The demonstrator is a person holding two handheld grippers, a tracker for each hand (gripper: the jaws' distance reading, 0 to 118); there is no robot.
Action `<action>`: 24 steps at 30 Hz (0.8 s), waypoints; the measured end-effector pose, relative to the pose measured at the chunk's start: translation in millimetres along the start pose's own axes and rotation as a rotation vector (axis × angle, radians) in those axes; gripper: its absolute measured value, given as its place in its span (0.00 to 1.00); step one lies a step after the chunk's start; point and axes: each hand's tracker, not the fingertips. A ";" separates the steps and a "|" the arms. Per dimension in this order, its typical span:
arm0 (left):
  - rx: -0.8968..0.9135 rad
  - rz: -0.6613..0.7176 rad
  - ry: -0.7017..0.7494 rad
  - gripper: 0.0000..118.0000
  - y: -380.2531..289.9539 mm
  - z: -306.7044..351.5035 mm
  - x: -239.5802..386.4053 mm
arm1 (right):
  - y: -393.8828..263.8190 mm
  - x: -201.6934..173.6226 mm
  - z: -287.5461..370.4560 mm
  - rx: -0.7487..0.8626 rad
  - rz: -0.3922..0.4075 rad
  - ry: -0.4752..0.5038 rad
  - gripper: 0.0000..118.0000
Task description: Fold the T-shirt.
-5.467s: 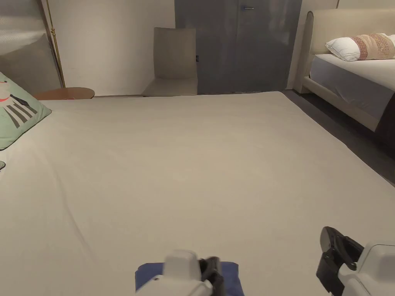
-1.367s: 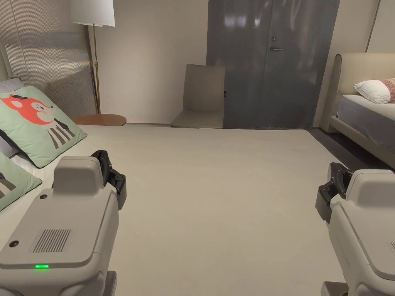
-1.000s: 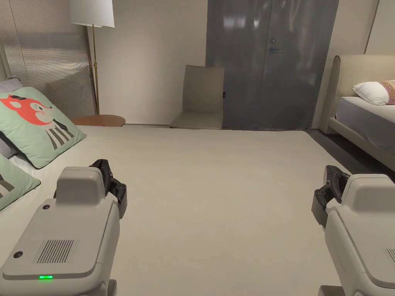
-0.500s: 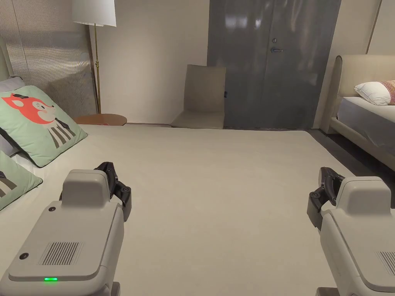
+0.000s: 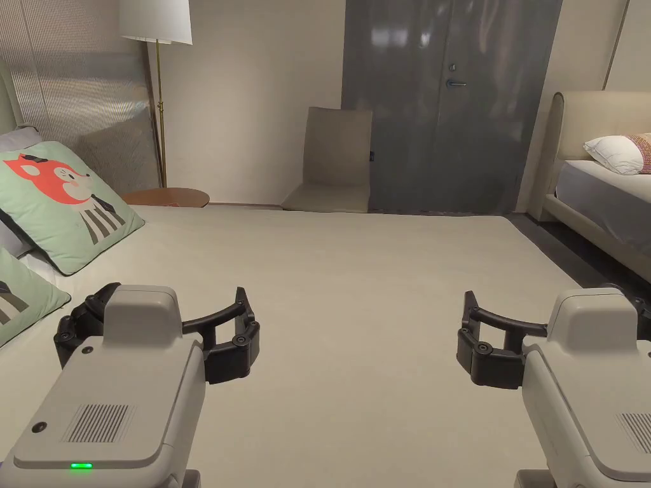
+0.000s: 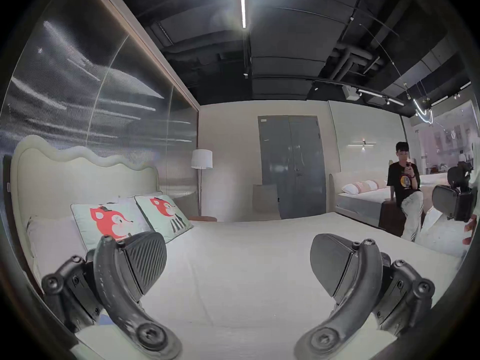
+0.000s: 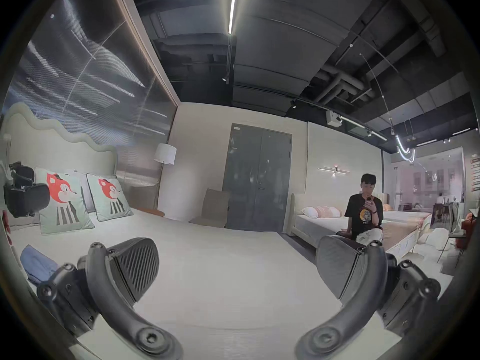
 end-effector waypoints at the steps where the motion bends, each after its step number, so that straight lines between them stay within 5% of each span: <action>1: -0.002 0.006 0.002 0.94 0.5 0.3 -1.0 | 0.5 -0.1 -0.2 -0.001 -0.002 -0.002 1.00; 24: 0.011 0.011 0.020 0.94 3.6 3.7 2.3 | -1.2 4.4 4.8 -0.005 -0.027 -0.013 1.00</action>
